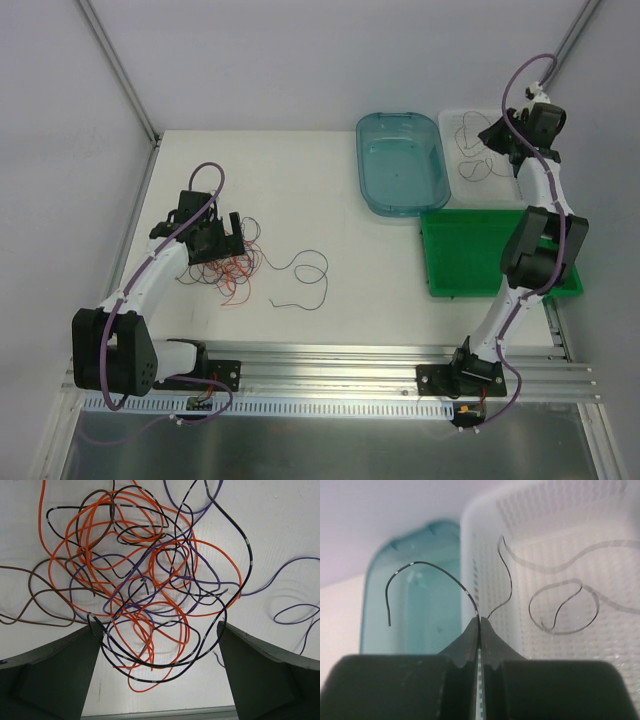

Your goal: Untangle the cables

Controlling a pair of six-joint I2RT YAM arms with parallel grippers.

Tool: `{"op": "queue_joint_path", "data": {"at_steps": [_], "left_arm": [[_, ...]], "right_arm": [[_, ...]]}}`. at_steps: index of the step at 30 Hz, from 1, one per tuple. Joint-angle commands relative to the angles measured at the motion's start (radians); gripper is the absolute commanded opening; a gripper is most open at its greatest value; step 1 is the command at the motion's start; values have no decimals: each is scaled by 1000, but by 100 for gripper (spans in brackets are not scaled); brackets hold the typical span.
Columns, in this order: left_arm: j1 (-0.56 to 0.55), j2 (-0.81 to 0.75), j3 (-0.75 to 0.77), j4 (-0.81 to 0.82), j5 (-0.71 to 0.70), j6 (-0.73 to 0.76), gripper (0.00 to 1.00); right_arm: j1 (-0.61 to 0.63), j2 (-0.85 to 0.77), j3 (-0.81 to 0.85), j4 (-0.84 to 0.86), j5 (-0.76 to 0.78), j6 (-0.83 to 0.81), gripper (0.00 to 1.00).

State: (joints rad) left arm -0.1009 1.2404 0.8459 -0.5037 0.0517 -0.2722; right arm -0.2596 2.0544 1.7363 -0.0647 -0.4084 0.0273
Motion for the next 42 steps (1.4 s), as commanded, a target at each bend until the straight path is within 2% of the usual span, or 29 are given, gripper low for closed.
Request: {"op": "queue_joint_path", "data": {"at_steps": [1, 5, 7, 8, 10, 11, 12, 17, 21, 24, 27, 32, 38, 42], "left_arm": [[1, -12, 2, 8, 20, 13, 99], [1, -18, 1, 7, 22, 13, 99], [1, -21, -1, 5, 20, 11, 99], [1, -19, -2, 7, 20, 13, 99], [1, -21, -1, 5, 20, 11, 99], [1, -21, -1, 5, 22, 10, 99], [3, -21, -1, 5, 22, 11, 99], [1, -27, 2, 4, 36, 8, 99], [1, -41, 2, 2, 37, 5, 99], [1, -48, 4, 2, 37, 1, 99], [1, -50, 1, 2, 36, -10, 99], [1, -39, 4, -2, 40, -21, 99], [1, -42, 2, -2, 34, -30, 99], [1, -35, 1, -4, 7, -30, 99]], "right_arm": [[-15, -142, 22, 99, 86, 19, 1], [-38, -99, 42, 30, 224, 17, 1], [-49, -62, 63, -32, 258, 34, 6], [-58, -28, 81, -50, 264, 40, 15], [-64, -5, 89, -101, 290, 52, 27], [-67, 7, 92, -121, 304, 54, 38], [-67, 7, 91, -136, 325, 56, 41], [-63, -101, -4, -147, 344, 54, 56], [-23, -288, -137, -158, 312, 49, 61], [60, -381, -208, -205, 295, 30, 66], [184, -497, -325, -248, 281, 31, 67], [514, -629, -519, -257, 257, 31, 68], [880, -577, -572, -236, 209, -9, 69], [1052, -415, -514, -230, 214, -61, 69]]}}
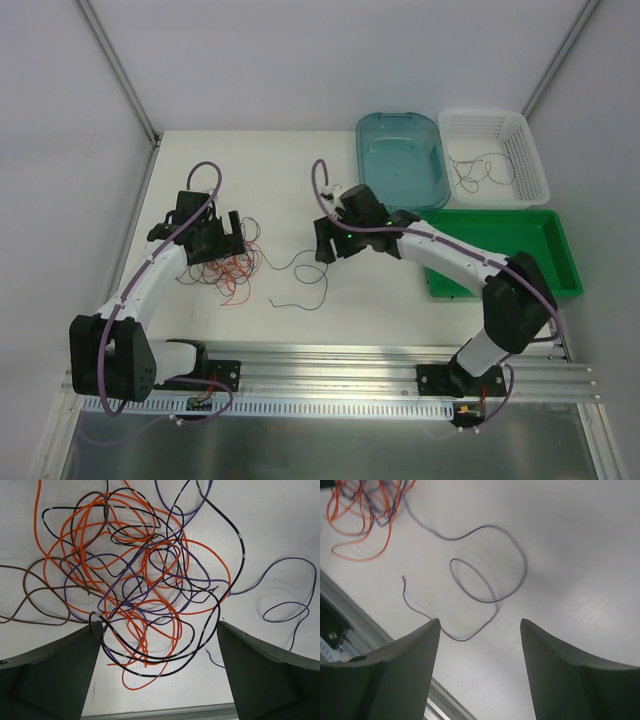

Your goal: Untangle the cables

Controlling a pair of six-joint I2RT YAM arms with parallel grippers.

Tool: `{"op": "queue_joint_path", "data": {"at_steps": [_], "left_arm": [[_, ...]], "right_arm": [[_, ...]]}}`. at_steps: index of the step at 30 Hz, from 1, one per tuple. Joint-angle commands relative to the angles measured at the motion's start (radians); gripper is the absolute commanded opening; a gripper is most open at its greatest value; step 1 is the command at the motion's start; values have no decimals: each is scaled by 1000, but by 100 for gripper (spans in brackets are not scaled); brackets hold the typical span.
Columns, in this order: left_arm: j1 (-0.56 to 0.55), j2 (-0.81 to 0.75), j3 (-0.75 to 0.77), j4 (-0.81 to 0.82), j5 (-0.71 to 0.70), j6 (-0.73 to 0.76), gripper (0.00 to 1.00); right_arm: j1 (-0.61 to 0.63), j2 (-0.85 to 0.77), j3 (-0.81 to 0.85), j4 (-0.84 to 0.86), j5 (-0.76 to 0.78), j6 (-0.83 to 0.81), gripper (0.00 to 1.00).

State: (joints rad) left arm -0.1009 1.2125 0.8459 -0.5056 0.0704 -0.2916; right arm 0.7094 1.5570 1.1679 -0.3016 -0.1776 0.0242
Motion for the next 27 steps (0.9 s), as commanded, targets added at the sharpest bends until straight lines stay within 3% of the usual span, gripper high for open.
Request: {"op": "queue_joint_path", "data": {"at_steps": [1, 7, 18, 20, 23, 27], "left_arm": [[1, -2, 1, -2, -17, -12, 99], [1, 47, 7, -11, -60, -12, 99], [1, 151, 19, -21, -52, -26, 96], [1, 176, 21, -22, -38, -30, 95], [1, 217, 25, -22, -27, -37, 94], [1, 265, 38, -25, -12, -43, 91]], "right_arm": [[126, 116, 67, 13, -28, -59, 69], [234, 302, 174, 10, 19, -66, 70], [291, 466, 249, -8, 240, -49, 67], [291, 480, 246, 2, 279, -41, 62], [292, 486, 240, -4, 342, -27, 47], [298, 442, 194, -4, 403, -27, 9]]}}
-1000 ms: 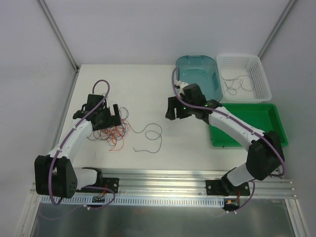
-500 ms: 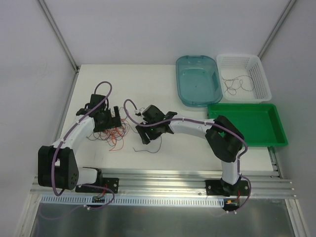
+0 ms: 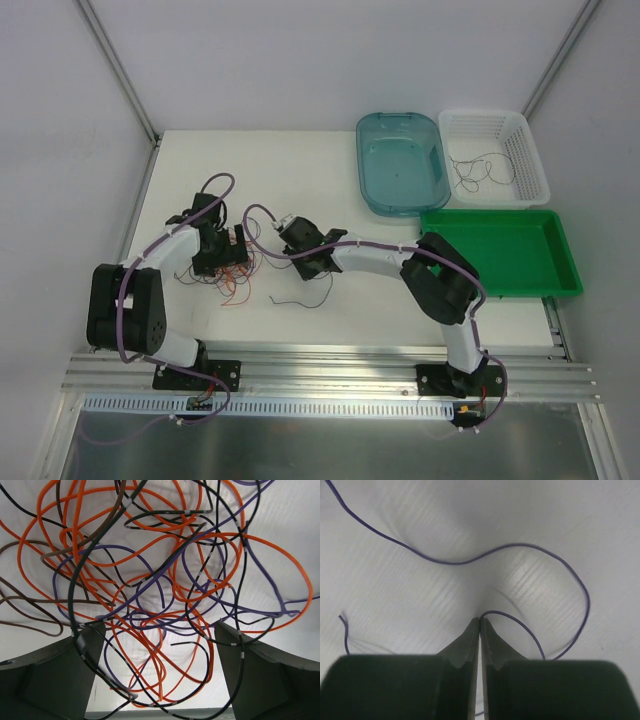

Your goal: Untangle the cables

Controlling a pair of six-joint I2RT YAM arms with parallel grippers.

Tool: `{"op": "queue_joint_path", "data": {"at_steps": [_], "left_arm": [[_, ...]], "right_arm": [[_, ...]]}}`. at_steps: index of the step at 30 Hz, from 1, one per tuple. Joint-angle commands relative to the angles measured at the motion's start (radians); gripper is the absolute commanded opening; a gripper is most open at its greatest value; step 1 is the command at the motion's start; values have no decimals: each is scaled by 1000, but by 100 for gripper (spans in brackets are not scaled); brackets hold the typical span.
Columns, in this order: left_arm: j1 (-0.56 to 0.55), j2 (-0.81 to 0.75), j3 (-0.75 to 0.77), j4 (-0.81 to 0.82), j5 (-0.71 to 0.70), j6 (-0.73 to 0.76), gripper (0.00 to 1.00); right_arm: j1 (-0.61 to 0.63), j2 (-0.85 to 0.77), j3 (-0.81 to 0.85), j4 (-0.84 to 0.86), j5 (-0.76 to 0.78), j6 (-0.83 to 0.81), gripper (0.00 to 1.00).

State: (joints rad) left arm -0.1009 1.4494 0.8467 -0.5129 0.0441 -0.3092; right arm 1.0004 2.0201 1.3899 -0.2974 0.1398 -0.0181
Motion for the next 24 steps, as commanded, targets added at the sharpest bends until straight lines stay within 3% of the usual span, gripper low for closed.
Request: {"op": "queue_joint_path", "data": {"at_steps": [1, 8, 12, 17, 24], "left_arm": [[1, 32, 37, -18, 19, -28, 91], [1, 71, 40, -22, 2, -33, 75], [1, 81, 41, -24, -13, -37, 52], [1, 98, 45, -30, -26, -39, 29], [1, 111, 48, -45, -81, -41, 1]], "right_arm": [[9, -40, -49, 1, 104, 15, 3], [-38, -338, -242, -42, 211, 41, 1], [-63, -576, -281, -132, 263, 44, 1], [-69, -852, -189, -295, 375, 26, 1], [-74, -1090, -45, -376, 385, -34, 1]]}}
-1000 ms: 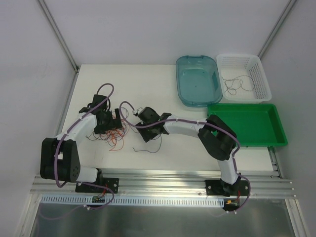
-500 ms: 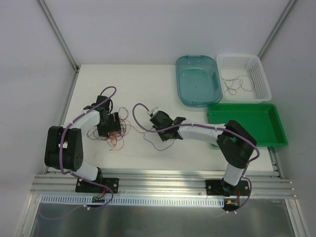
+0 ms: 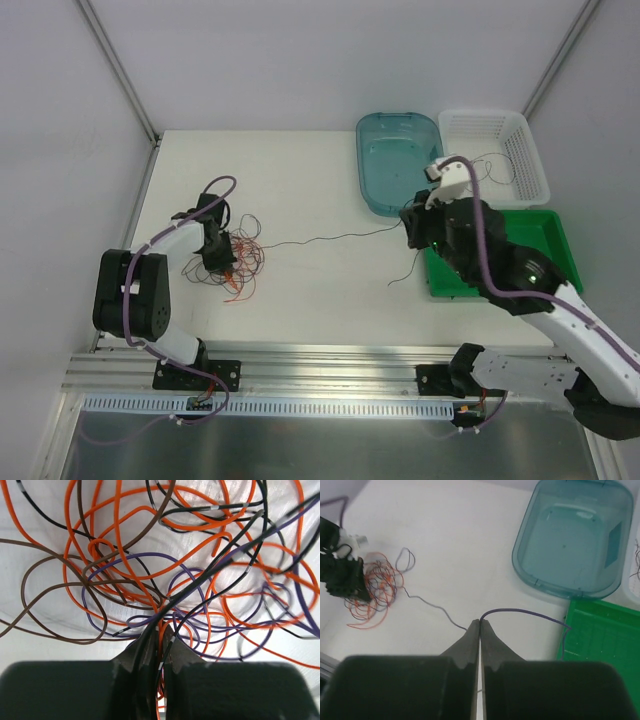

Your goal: Untangle the cables

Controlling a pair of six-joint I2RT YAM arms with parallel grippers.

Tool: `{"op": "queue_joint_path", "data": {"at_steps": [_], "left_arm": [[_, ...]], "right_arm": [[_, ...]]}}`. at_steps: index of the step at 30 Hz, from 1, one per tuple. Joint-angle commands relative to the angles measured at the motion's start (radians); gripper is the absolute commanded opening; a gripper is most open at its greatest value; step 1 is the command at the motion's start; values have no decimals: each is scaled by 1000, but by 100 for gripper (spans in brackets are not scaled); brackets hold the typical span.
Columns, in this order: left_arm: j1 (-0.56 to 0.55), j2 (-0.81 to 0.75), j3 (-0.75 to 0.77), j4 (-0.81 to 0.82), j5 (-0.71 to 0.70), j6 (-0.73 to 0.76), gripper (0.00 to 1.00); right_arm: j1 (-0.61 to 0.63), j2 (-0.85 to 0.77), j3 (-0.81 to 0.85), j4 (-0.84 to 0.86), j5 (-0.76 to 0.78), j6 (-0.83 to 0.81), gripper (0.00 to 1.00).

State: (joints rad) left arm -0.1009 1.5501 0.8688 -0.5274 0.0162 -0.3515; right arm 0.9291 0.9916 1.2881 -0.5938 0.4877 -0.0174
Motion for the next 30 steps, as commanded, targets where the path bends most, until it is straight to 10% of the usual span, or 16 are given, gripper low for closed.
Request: {"op": "queue_joint_path", "data": {"at_steps": [1, 9, 18, 23, 30], "left_arm": [[1, 14, 27, -34, -59, 2, 0], [1, 15, 59, -86, -246, -10, 0], [-170, -387, 266, -164, -226, -46, 0], [-296, -528, 345, -163, -75, -24, 0], [-321, -581, 299, -160, 134, 71, 0]], "right_arm": [[-1, -80, 68, -77, 19, -41, 1], [-3, -192, 59, -26, -35, -58, 1], [-42, 13, -180, 75, -282, 75, 2], [-61, 139, -263, 175, -443, 129, 46], [-64, 94, -282, 368, -635, 25, 58]]}}
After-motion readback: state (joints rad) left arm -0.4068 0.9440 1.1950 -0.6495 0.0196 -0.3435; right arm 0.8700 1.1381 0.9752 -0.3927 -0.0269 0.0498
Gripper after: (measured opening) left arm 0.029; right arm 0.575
